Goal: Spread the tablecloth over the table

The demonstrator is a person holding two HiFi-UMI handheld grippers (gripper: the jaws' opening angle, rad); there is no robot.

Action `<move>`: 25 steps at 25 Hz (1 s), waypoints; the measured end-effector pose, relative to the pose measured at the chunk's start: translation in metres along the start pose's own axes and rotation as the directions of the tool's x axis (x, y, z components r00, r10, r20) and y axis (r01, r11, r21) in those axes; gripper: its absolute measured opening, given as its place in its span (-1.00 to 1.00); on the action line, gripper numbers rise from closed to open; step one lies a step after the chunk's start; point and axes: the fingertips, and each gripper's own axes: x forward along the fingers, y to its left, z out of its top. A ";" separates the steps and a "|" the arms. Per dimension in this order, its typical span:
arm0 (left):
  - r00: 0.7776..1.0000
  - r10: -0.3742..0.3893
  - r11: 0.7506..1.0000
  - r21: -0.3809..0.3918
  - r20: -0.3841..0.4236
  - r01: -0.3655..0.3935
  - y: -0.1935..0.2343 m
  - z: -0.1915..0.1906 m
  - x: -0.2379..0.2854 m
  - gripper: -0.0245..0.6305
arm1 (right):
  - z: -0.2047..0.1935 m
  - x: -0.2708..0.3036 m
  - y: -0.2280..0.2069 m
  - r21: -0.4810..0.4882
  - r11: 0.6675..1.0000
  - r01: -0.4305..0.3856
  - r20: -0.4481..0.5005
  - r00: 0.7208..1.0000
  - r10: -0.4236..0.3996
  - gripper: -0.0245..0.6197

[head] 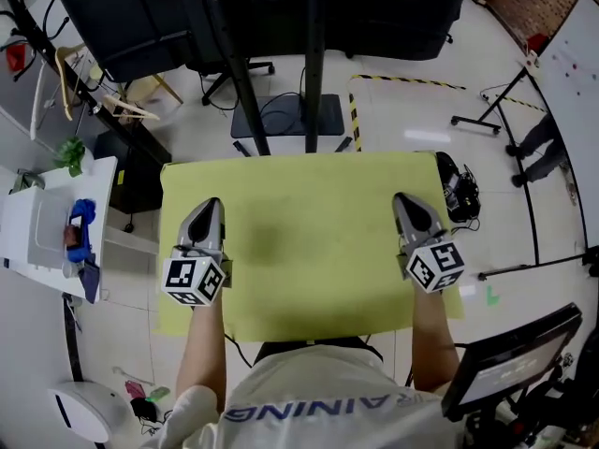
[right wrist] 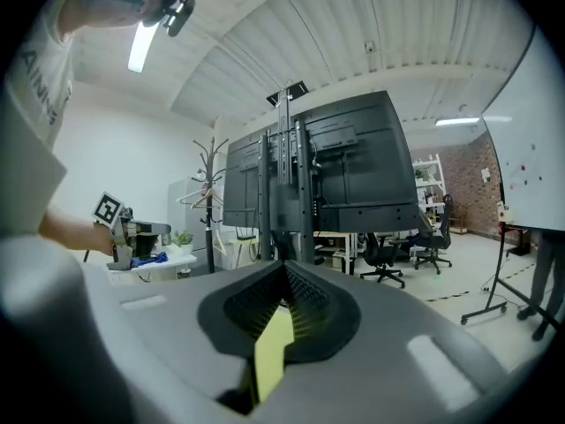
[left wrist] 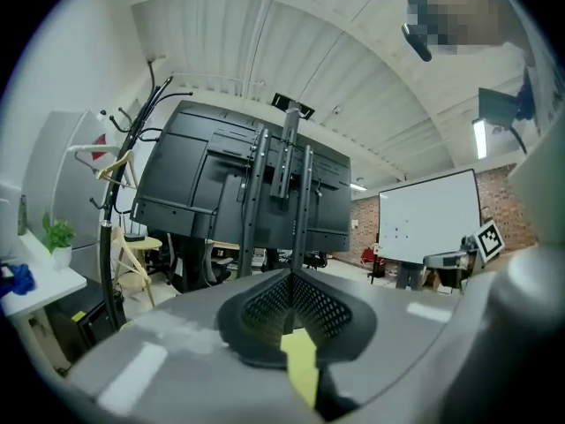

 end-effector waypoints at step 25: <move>1.000 0.015 0.998 0.058 0.022 -0.017 0.000 0.039 -0.022 -0.91 | 0.051 0.002 0.012 -0.046 0.997 0.056 0.066 0.996 -0.053 -0.90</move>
